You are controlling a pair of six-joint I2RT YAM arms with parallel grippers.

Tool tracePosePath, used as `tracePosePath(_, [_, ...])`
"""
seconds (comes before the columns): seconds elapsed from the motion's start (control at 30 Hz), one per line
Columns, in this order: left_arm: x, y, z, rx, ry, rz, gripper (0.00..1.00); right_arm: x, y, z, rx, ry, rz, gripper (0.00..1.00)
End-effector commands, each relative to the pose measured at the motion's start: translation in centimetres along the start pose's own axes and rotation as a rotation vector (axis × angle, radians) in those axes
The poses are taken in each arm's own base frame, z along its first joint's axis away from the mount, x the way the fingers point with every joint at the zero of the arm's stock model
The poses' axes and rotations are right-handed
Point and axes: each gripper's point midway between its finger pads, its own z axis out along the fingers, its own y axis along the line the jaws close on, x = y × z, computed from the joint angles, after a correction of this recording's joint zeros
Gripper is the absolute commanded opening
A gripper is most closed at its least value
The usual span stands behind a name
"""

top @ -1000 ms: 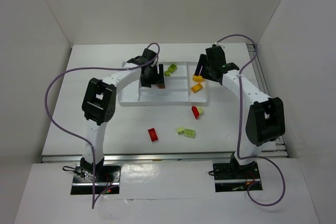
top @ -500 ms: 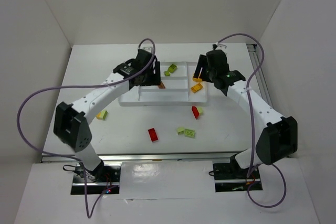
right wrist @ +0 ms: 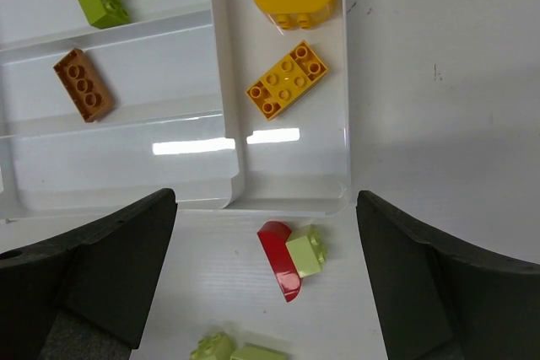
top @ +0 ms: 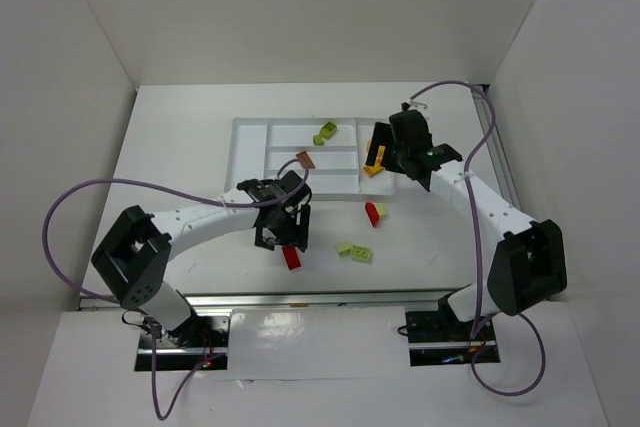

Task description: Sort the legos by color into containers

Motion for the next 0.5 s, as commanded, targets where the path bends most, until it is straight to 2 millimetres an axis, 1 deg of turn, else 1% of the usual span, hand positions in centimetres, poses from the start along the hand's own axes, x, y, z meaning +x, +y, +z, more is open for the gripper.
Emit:
tracePosePath(0.0, [-0.2, -0.9, -0.1, 0.026, 0.003, -0.085, 0.85, -2.5, 0.7, -1.5, -0.019, -0.083, 0.005, 0.94])
tracePosePath(0.07, [0.4, -0.5, 0.7, 0.01, 0.019, -0.103, 0.83, -2.7, 0.8, -1.7, -0.023, -0.091, 0.008, 0.94])
tracePosePath(0.17, [1.0, -0.9, 1.9, 0.025, 0.071, -0.078, 0.83, -2.2, 0.3, -1.6, -0.006, -0.078, 0.003, 0.94])
tracePosePath(0.2, [1.4, -1.0, 2.6, 0.026, 0.097, -0.065, 0.83, -2.2, 0.3, -1.6, -0.006, -0.078, 0.003, 0.94])
tracePosePath(0.27, [1.9, -0.8, 3.2, 0.014, 0.124, -0.056, 0.82, -2.4, 0.4, -1.9, -0.01, -0.086, 0.005, 0.96])
tracePosePath(0.3, [1.6, -1.1, 3.1, 0.021, 0.116, -0.056, 0.77, -2.1, 0.2, -1.7, -0.006, -0.078, 0.003, 0.96])
tracePosePath(0.37, [1.8, -1.1, 3.3, 0.022, 0.129, -0.056, 0.72, -2.4, 0.1, -2.1, -0.003, -0.091, 0.006, 0.96])
tracePosePath(0.43, [1.4, -0.9, 3.1, 0.011, 0.107, -0.055, 0.64, -2.4, 0.1, -2.1, -0.003, -0.092, 0.006, 0.96])
tracePosePath(0.47, [1.5, -0.8, 3.0, 0.012, 0.106, -0.066, 0.62, -2.2, 0.0, -2.1, 0.002, -0.082, 0.003, 0.96])
